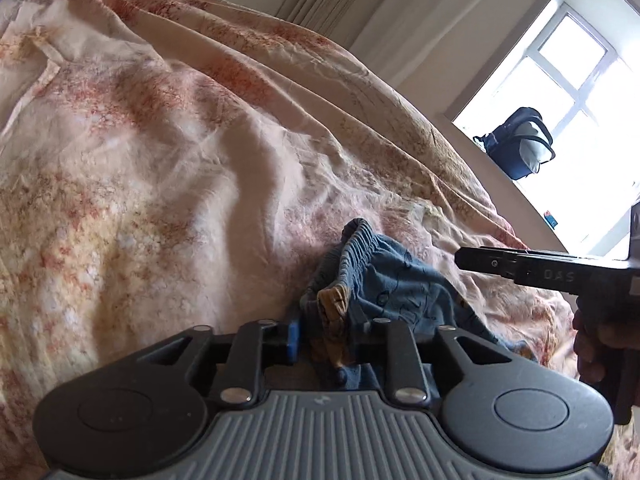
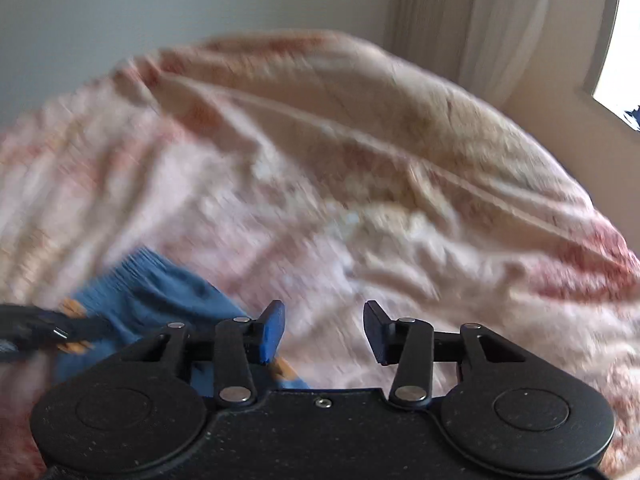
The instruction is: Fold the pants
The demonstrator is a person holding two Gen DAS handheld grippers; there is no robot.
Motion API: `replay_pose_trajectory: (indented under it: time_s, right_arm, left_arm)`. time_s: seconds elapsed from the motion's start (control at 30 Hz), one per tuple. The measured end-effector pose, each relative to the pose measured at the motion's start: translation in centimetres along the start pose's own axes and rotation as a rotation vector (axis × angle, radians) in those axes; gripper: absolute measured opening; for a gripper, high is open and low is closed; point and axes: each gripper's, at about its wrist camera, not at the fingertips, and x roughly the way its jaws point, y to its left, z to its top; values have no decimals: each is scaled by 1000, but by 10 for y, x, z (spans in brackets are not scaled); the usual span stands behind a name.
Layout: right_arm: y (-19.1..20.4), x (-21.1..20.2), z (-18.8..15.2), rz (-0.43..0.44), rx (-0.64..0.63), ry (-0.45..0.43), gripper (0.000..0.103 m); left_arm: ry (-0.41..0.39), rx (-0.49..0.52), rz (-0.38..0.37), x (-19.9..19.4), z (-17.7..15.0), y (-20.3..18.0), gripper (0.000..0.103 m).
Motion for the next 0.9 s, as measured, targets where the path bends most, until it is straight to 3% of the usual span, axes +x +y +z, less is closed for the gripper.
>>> replay_pose_trajectory:
  time_s: [0.1, 0.17, 0.27, 0.33, 0.4, 0.43, 0.5, 0.53, 0.57, 0.63, 0.7, 0.77, 0.87, 0.9]
  right_arm:
    - [0, 2, -3, 106, 5, 16, 53]
    - [5, 13, -5, 124, 5, 51, 57]
    - [15, 33, -11, 26, -51, 139, 58]
    - [9, 33, -8, -30, -20, 101, 61]
    - [4, 24, -3, -91, 1, 44, 59]
    - [4, 18, -1, -101, -1, 12, 52]
    - [4, 3, -1, 17, 17, -39, 52]
    - [7, 0, -4, 83, 2, -40, 60]
    - [16, 2, -7, 108, -45, -31, 68]
    - [29, 12, -10, 109, -127, 11, 67]
    - [31, 27, -9, 96, -99, 45, 67]
    - [33, 45, -5, 18, -114, 84, 68]
    - [24, 55, 8, -90, -94, 55, 67]
    - [17, 52, 13, -137, -57, 35, 62]
  left_arm:
    - [3, -25, -12, -3, -1, 4, 43]
    - [10, -35, -36, -2, -3, 7, 52]
    - [20, -25, -23, 2, -4, 8, 44]
    - [27, -33, -21, 4, -3, 11, 35]
    - [30, -49, -23, 4, -3, 13, 35]
    - [31, -43, -21, 4, -2, 12, 36]
    - [30, -34, -16, 4, -3, 10, 38]
    - [30, -34, -17, 4, -3, 9, 39]
    - [29, -33, -15, 4, -4, 9, 39]
    - [27, -27, -8, 4, -4, 8, 39]
    - [26, -25, -6, 4, -5, 8, 36]
    - [26, -14, -3, 6, -5, 7, 36]
    - [24, 26, 8, 8, -5, 4, 38]
    - [26, 39, 1, 8, -4, 4, 40]
